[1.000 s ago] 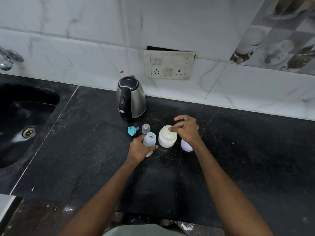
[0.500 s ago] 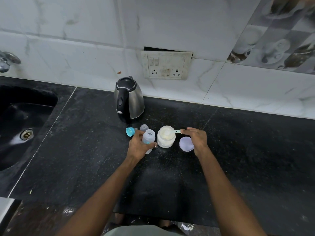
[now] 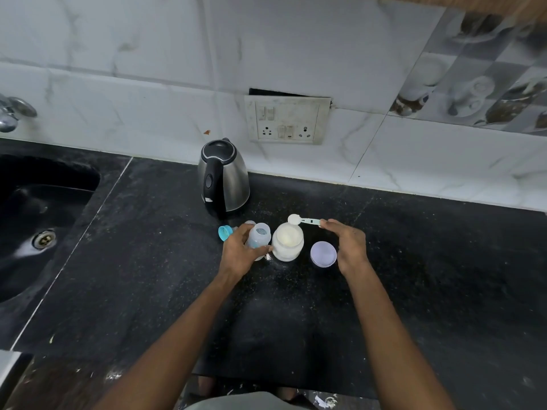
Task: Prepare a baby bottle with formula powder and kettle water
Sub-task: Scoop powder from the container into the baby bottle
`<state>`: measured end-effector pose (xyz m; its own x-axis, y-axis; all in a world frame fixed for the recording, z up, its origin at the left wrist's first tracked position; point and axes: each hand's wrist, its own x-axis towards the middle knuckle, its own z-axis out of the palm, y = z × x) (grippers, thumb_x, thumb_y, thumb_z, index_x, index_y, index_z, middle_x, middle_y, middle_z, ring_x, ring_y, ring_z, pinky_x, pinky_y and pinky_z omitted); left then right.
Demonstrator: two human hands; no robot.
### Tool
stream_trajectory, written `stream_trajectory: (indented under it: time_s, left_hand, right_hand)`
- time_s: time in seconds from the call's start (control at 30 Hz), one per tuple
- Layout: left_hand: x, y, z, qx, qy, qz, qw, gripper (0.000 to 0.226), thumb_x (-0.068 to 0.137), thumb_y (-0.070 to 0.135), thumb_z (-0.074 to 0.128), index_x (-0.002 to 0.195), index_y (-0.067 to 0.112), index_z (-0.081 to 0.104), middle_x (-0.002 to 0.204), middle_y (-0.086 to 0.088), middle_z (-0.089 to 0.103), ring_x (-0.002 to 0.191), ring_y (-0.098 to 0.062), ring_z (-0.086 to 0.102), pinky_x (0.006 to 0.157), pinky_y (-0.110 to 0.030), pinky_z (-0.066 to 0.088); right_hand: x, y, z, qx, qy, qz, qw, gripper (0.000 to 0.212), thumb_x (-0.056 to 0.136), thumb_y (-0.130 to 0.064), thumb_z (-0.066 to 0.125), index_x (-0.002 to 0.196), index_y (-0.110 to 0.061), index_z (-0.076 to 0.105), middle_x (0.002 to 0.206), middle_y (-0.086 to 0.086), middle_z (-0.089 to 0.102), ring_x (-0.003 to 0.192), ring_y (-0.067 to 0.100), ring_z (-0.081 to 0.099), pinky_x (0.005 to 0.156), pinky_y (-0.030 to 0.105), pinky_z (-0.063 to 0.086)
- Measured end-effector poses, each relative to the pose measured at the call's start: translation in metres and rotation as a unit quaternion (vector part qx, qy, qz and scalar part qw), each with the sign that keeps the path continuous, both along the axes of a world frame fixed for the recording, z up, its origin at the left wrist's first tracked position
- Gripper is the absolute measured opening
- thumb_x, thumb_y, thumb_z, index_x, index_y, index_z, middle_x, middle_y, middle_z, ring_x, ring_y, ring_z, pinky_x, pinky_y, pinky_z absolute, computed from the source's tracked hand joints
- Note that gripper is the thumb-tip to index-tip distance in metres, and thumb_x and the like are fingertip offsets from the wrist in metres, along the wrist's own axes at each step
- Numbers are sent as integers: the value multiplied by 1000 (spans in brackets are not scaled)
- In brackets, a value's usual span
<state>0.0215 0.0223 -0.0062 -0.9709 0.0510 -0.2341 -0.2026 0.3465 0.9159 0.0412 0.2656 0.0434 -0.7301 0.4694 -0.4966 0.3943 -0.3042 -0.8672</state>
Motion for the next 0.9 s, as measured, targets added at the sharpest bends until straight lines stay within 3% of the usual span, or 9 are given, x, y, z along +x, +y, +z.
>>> stream_trajectory:
  time_s: [0.1,0.2,0.37,0.5,0.57,0.67,0.73,0.9]
  left_hand:
    - [0,-2,-2,5,8,1,1000,75,70,21,96,136,14,61,131,-1,70,120,-18,66,105,-42,56]
    - [-2,-5,-1,11,20,4,1000,66,69,23,97,127,19,65,123,2,73,114,-18,69,99,-39,60]
    - [-5,-8,5,38,38,13,998,61,67,20,97,121,18,69,113,4,76,106,-14,72,82,-14,57]
    - [-7,-12,8,48,44,8,998,62,68,22,97,122,19,68,115,4,76,108,-13,71,88,-23,59]
    - [-7,-14,9,55,44,6,997,61,69,20,96,123,19,68,115,5,75,108,-12,70,86,-20,57]
    - [-7,-17,11,68,46,8,997,59,70,17,96,122,17,68,112,4,76,106,-12,70,78,-13,56]
    - [-6,-20,12,67,50,9,996,60,69,18,96,123,18,68,112,5,76,106,-11,71,78,-11,55]
    - [-8,-27,10,60,59,8,996,61,67,22,97,122,22,70,112,8,76,108,-8,69,83,-11,52]
  right_hand:
    - [1,-4,10,-11,20,1,1000,39,73,-18,90,109,-7,81,116,-6,75,119,13,62,100,32,38]
    - [1,-11,21,-22,40,3,999,38,74,-17,89,109,-6,80,118,-5,75,117,10,61,102,32,33]
    - [-3,-26,36,-24,56,16,998,35,76,-13,88,108,-3,80,116,-4,76,118,9,61,106,32,32]
    - [-6,-42,43,-27,58,29,998,36,75,-13,87,109,-2,79,117,-1,75,121,17,59,100,30,32]
    - [-6,-50,47,-26,52,43,997,37,77,-12,86,111,0,78,109,-5,75,108,7,63,84,18,38]
    - [-8,-60,45,-13,44,48,998,34,78,-8,85,110,1,77,100,-3,74,73,-9,67,56,4,43]
    - [-8,-66,43,-7,40,43,998,33,76,-5,86,107,3,77,98,4,76,60,-9,68,49,3,44]
    - [-8,-78,38,21,20,56,998,35,65,-13,94,96,-3,81,97,9,79,88,22,74,81,33,59]
